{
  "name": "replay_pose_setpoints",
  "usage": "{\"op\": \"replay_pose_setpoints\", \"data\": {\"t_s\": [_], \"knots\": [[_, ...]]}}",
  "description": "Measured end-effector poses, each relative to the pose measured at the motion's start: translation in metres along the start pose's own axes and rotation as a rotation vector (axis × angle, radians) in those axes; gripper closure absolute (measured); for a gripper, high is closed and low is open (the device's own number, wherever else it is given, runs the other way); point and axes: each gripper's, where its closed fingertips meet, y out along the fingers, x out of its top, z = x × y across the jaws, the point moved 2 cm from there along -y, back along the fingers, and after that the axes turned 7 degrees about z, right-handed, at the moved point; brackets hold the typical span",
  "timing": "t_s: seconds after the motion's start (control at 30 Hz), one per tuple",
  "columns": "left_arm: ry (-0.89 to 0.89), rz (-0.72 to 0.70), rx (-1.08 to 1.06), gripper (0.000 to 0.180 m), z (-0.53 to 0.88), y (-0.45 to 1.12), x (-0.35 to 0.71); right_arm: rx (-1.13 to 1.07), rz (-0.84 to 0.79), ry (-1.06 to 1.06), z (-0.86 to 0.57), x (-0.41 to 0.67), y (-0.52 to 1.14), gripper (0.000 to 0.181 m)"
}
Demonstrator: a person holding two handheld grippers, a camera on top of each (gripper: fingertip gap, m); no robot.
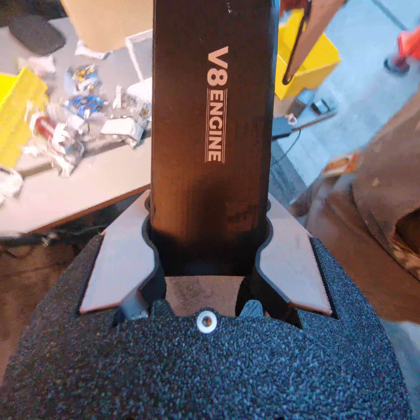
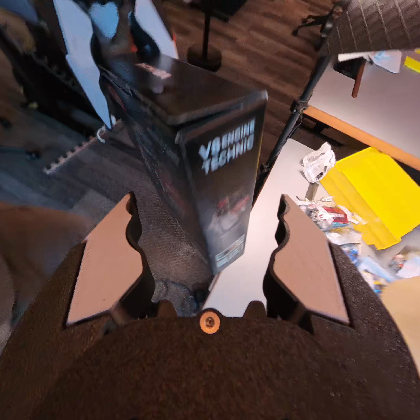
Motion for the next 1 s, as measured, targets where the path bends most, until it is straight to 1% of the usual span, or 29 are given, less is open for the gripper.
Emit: {"op": "replay_pose_setpoints", "data": {"t_s": [0.1,0.17,0.2,0.23,0.33,0.43,0.47,0.57,0.67,0.77,0.83,1.0], "knots": [[0.219,0.107,-0.034,0.089,-0.004,0.006,0.028,0.054,0.131,-0.146,0.003,-0.003,-0.007,0.05],[0.337,0.139,-0.077,0.09,-0.001,0.014,0.041,0.114,0.225,-0.176,0.004,-0.021,0.001,0.051],[0.384,0.156,-0.093,0.09,0.005,0.017,0.045,0.158,0.243,-0.193,0.007,-0.028,0.006,0.057],[0.425,0.166,-0.101,0.09,0.016,0.021,0.047,0.167,0.265,-0.204,0.007,-0.035,0.012,0.077],[0.492,0.143,-0.138,0.089,0.055,0.035,0.044,0.093,0.231,-0.098,-0.011,-0.038,0.035,0.086],[0.428,0.128,-0.101,0.081,0.112,0.051,0.035,0.023,0.191,0.081,-0.031,-0.036,0.059,0.089],[0.387,0.099,-0.084,0.077,0.131,0.052,0.034,0.011,0.17,0.152,-0.038,-0.033,0.068,0.09],[0.25,-0.047,-0.016,0.084,0.186,0.043,0.028,-0.072,0.15,0.296,-0.068,-0.041,0.097,0.091],[0.065,-0.124,0.032,0.085,0.225,0.03,0.008,-0.178,0.11,0.44,-0.107,-0.053,0.127,0.092],[-0.109,-0.206,0.06,0.088,0.243,0.01,-0.011,-0.286,0.071,0.516,-0.151,-0.054,0.167,0.091],[-0.195,-0.229,0.079,0.089,0.246,-0.001,-0.026,-0.329,0.04,0.547,-0.181,-0.046,0.201,0.091],[-0.312,-0.254,0.147,0.092,0.245,-0.029,-0.057,-0.366,-0.057,0.549,-0.244,0.0,0.284,0.091]]}}
